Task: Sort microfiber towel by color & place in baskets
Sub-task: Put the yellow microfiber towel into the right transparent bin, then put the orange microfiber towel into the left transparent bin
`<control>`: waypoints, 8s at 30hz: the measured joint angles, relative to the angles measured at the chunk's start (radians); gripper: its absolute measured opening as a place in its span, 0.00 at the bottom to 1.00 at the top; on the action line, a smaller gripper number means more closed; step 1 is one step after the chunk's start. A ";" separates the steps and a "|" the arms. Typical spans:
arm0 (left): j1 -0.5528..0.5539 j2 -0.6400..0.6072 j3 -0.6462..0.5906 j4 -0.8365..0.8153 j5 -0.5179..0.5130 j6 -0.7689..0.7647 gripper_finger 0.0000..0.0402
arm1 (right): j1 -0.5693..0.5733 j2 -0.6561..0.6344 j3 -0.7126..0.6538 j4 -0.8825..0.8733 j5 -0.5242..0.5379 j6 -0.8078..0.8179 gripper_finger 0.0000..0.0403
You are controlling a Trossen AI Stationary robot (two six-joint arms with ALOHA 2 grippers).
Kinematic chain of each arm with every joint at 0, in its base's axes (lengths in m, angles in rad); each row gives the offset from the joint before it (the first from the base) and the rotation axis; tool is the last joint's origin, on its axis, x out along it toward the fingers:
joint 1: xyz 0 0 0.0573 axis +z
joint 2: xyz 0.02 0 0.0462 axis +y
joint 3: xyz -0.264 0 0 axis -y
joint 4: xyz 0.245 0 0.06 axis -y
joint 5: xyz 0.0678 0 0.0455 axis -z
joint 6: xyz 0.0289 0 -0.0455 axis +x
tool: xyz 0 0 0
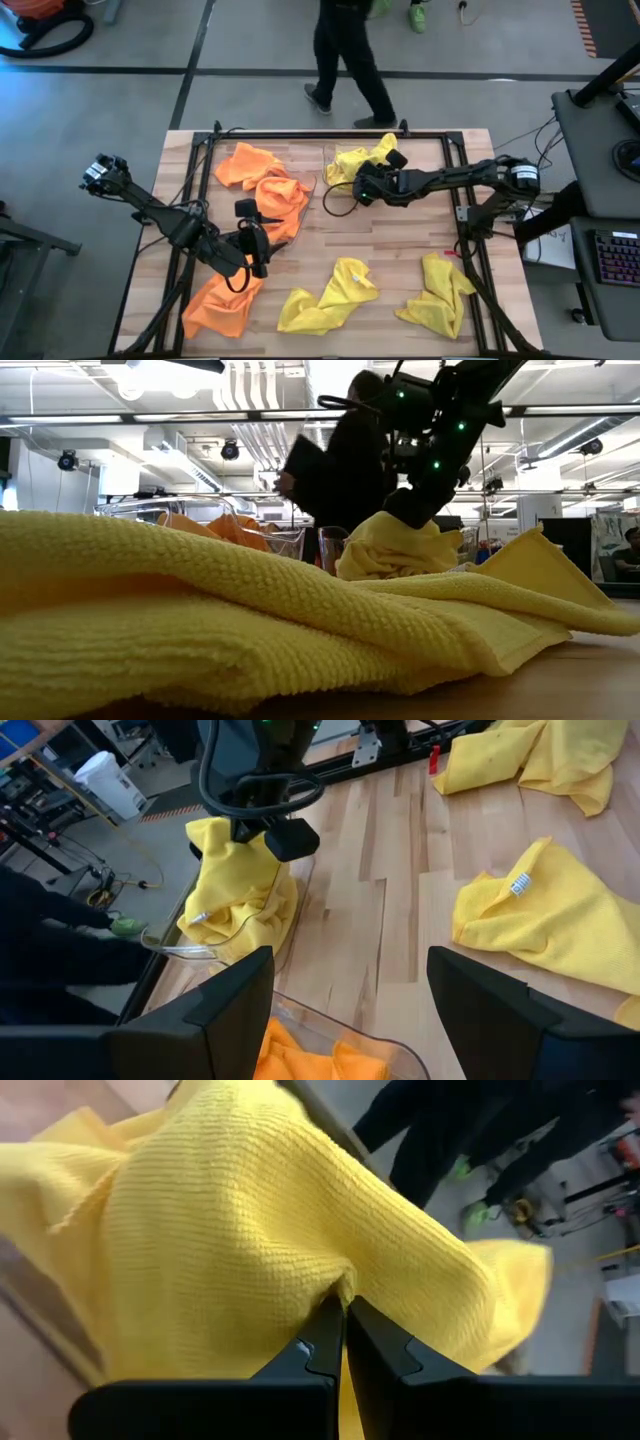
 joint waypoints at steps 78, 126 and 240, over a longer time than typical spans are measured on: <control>0.000 0.000 0.000 0.001 0.003 -0.042 0.62 | -0.116 -0.268 -0.081 0.258 -0.397 -0.051 0.02; 0.000 0.000 0.000 -0.001 0.003 -0.064 0.62 | -0.197 -0.227 -0.299 0.376 -0.534 0.131 0.02; -0.011 0.000 -0.010 -0.024 0.280 -0.334 0.62 | 0.061 -0.282 0.135 -0.181 -0.458 0.124 0.02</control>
